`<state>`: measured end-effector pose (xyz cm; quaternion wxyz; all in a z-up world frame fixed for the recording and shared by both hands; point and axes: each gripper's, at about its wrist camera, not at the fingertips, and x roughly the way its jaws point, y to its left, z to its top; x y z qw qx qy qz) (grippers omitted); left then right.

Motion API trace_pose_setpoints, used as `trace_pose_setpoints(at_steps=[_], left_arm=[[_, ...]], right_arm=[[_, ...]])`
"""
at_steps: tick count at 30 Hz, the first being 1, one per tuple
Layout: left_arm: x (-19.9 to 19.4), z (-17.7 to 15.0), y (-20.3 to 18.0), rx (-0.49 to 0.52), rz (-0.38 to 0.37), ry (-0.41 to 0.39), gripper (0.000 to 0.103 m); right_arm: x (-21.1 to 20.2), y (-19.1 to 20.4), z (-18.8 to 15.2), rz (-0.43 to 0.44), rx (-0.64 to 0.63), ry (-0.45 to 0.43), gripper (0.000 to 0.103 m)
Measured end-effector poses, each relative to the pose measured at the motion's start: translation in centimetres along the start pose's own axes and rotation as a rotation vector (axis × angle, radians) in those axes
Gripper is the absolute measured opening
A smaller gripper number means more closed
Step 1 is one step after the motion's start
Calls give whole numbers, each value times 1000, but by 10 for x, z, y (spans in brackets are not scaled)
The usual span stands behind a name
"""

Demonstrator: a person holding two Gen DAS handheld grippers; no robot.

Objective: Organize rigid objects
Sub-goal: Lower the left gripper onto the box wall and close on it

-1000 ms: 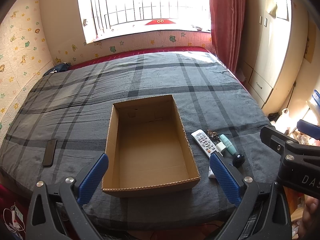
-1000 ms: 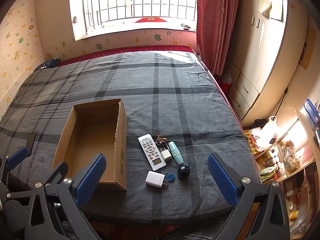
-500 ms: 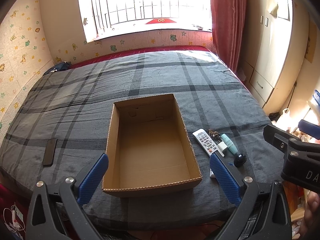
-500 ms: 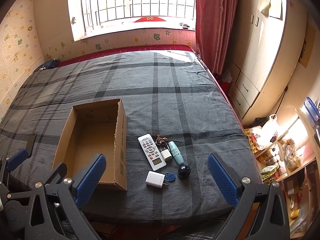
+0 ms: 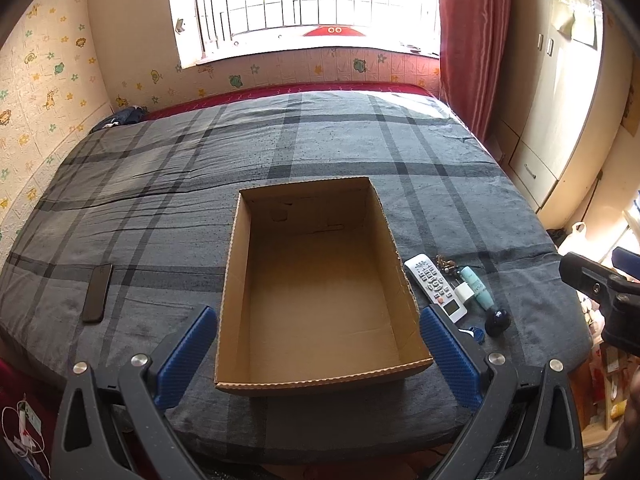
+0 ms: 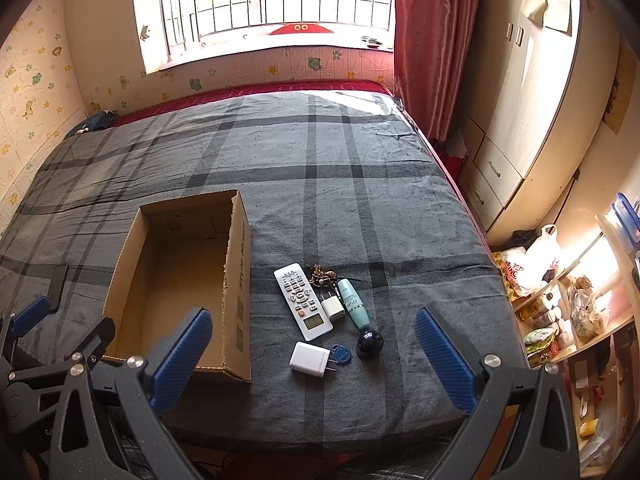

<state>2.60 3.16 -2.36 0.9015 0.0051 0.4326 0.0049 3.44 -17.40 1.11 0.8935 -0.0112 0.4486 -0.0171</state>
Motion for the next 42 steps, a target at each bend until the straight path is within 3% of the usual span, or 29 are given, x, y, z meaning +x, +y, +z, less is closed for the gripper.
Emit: trace_pose_setpoints(at_steps=[12,22,28,42], left_arm=[[49,0,49,-30,58,55,103],[92,-10,79,-80,35,86,103],[111,-18,89,-60,55,50,103],[138,-24,104,-62,4,13,102]], right_arm=[[31,-2,6,-20,0,49,103],[51,-1,7,-38,-7,90,103],[60,3,8,-40,-17,105,103],[75,11,6,-48,-50,129,103]])
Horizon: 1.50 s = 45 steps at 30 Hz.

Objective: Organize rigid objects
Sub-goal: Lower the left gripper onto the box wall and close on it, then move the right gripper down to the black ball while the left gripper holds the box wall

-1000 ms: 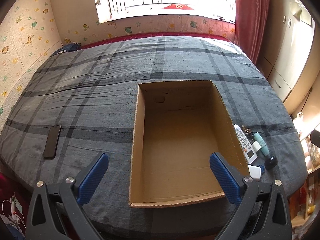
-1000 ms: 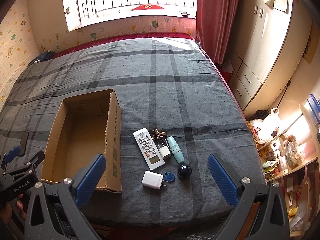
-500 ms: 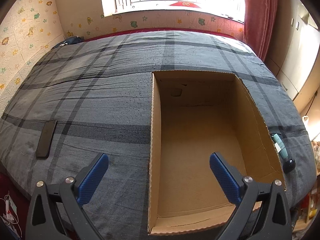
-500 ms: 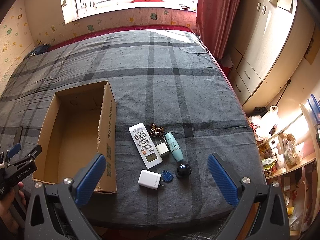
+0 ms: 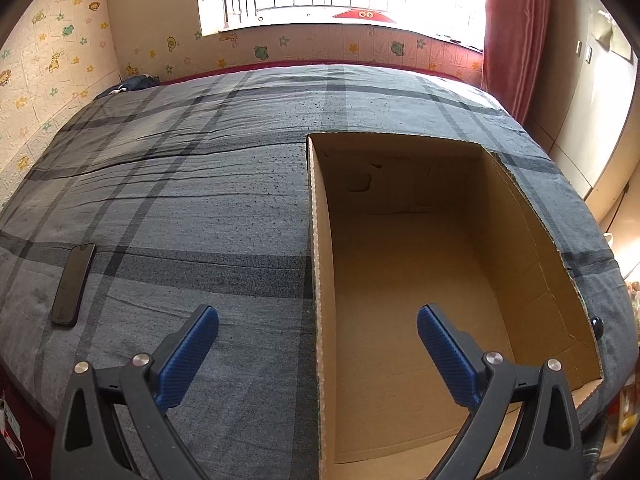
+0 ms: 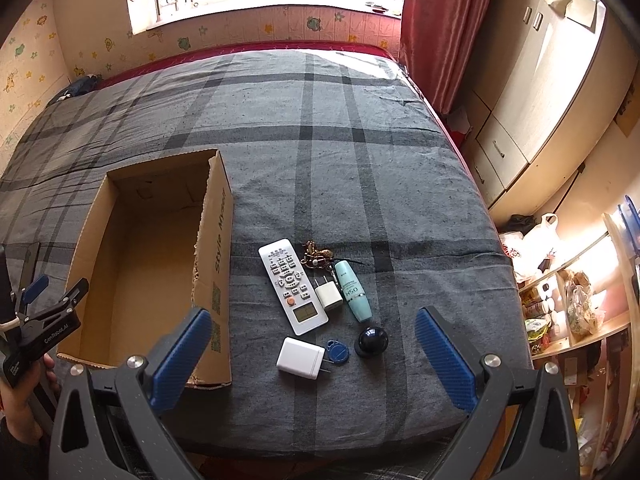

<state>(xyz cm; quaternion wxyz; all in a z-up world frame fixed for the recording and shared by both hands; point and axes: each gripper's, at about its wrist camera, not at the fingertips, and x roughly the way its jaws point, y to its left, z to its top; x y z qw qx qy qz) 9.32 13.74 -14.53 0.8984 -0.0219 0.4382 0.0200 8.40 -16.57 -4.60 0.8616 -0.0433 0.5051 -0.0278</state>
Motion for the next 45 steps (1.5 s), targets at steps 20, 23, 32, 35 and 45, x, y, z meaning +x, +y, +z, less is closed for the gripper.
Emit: trace_pose_setpoints(at_steps=[20,23,32,35,45], left_arm=[[29,-7,-3,15,-4,31,14],[29,-7,-3,17,1,30,13],[30,-4,-6,32,23,46,13],[31,-5,-5,23,23,47,13],[31,-3,-8,30,39,55,13]], right_arm=[[9,-2,-7,-10,7,7,103],[10,-3,-7,-12,8,9,103],[10,-6,-9,-14,14,7,103],[10,-9,-9,-15,23,4,103],[12,-16,-8,-25,38,4,103]])
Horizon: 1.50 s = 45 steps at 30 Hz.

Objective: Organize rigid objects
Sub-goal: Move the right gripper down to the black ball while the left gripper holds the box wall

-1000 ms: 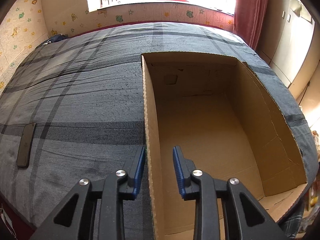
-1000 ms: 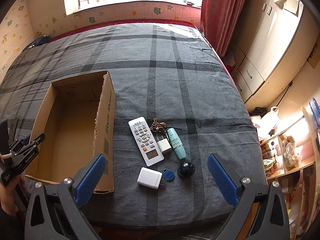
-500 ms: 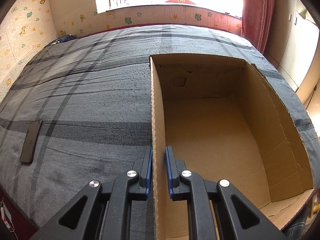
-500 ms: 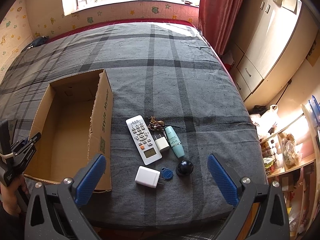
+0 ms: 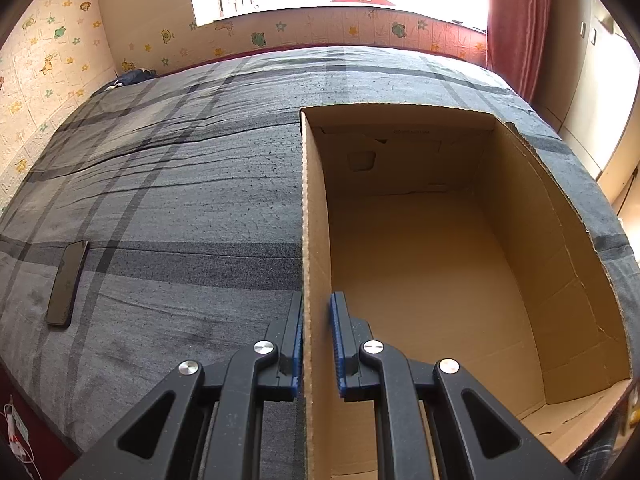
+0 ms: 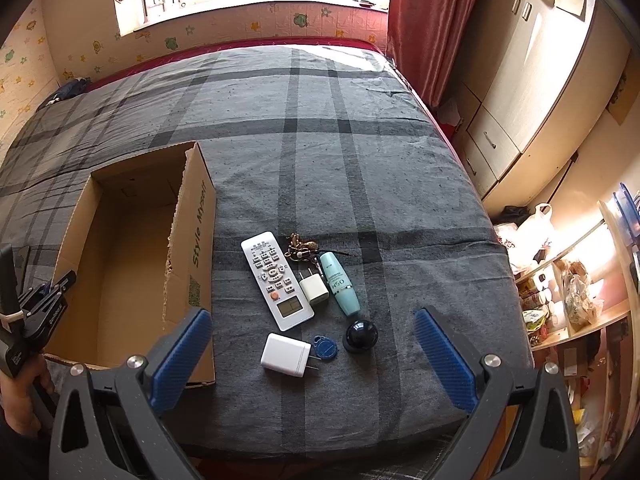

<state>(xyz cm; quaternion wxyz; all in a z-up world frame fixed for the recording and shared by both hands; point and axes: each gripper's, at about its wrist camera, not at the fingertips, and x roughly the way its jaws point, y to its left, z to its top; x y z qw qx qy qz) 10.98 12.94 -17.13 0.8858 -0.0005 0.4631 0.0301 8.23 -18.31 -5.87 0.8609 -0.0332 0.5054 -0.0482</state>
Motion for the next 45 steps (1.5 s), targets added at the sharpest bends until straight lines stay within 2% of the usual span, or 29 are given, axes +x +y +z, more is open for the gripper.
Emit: trace_pose_setpoints(at_steps=[22,31,40,45], left_arm=[[0,-1,-2,0,14,-2,13],[-1,-1,-2,-2,15,-3,13],[-1,-1,-3,-2,16,-3,13],[-1,-1,-3,-2,16,-3,13]], right_arm=[[14,-31,11,-18,43,-15,103],[50,-48,8,-26,52,4,103],[98,-61,-12,-15,84,45,103],[128,-67,-26,-1,105,99,103]])
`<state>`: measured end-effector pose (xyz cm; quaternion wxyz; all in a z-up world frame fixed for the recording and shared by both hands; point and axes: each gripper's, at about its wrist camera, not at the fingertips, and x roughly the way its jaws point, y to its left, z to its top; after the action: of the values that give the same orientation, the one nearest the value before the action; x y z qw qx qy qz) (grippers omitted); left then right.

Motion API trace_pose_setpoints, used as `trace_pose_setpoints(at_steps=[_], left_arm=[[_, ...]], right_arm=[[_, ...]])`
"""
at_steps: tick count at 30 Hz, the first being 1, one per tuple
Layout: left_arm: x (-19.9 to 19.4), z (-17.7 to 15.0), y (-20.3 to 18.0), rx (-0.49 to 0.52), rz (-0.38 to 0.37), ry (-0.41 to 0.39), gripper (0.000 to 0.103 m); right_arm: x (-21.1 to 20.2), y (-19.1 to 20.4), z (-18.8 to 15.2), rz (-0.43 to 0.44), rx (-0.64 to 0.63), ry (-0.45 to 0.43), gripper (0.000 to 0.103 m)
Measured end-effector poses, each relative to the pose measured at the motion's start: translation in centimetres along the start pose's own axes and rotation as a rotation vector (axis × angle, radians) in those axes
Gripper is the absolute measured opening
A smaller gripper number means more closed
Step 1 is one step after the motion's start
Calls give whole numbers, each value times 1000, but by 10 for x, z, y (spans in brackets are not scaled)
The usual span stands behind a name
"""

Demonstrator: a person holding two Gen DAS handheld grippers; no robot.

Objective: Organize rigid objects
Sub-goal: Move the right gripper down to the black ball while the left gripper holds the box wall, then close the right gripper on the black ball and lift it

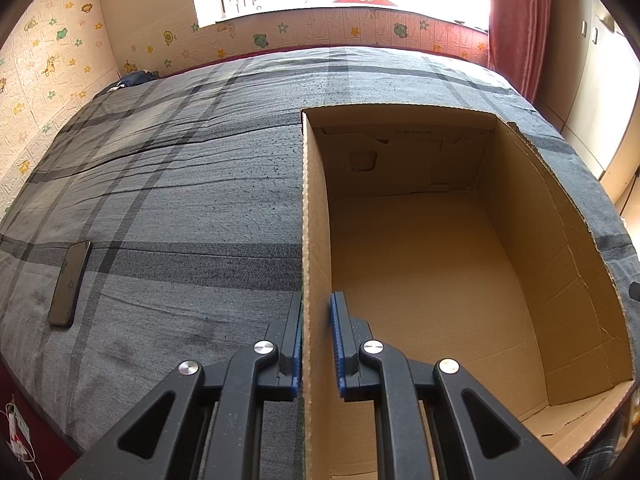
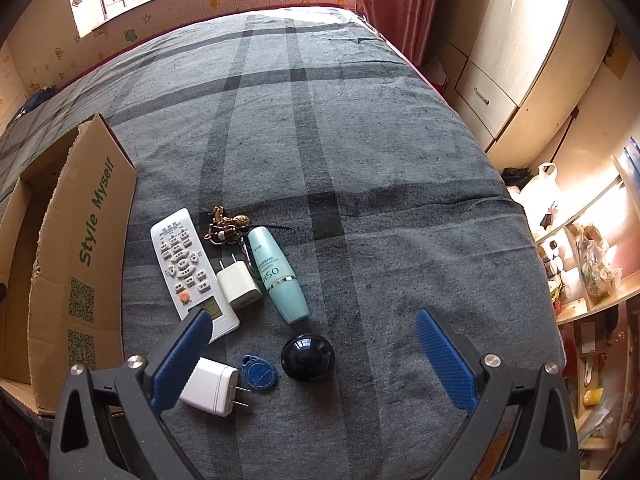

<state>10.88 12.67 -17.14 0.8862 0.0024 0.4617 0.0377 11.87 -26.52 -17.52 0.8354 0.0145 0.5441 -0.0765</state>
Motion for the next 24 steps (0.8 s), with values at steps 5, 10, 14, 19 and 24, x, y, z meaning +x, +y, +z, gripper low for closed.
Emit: trace_pose_setpoints(at_steps=[5,10,14,19,24], left_arm=[[0,0,0,-1,2,0,13],[0,0,0,-1,2,0,13],[0,0,-1,0,4,-1,13],[0,0,-1,1,4,-1,13],[0,0,-1,3,6,-1,13]], right_arm=[[26,-6,-12,22,30,47,103],[35,-6,-19,36,30,64,101],[35,-4,-20,43,22,71,89],[36,-2,-22,81,19,93,41],[33,-4,-24,88,25,81,40]])
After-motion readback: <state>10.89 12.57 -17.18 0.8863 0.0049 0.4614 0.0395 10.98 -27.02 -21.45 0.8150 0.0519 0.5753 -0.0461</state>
